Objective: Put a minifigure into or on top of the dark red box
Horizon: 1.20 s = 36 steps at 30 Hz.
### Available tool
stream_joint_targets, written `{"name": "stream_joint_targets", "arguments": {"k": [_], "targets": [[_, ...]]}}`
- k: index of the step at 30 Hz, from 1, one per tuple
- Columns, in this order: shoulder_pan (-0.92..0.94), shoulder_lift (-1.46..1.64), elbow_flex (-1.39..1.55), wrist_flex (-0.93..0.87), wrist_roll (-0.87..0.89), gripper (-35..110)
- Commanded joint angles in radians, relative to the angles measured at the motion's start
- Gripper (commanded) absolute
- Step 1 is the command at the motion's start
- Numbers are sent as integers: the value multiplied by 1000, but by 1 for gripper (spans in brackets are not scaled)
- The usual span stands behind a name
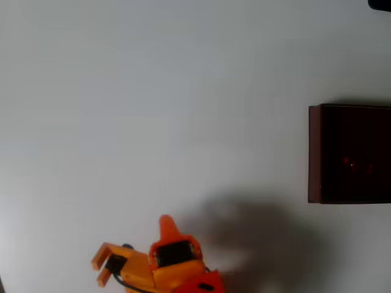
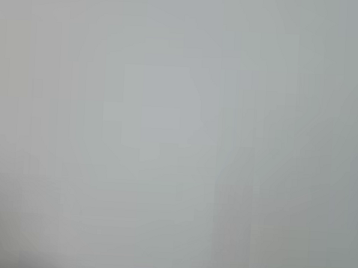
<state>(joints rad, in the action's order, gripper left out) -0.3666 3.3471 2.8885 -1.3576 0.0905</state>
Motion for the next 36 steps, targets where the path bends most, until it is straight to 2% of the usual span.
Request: {"name": "stream_joint_targets", "arguments": {"k": [1, 3, 7, 22, 36], "targets": [[-34, 6, 69, 17, 12, 0], [-40, 6, 133, 81, 5, 0], [-64, 5, 118, 9, -64, 0], [-143, 8, 117, 11, -149, 3], [-150, 8, 117, 11, -155, 1]]}}
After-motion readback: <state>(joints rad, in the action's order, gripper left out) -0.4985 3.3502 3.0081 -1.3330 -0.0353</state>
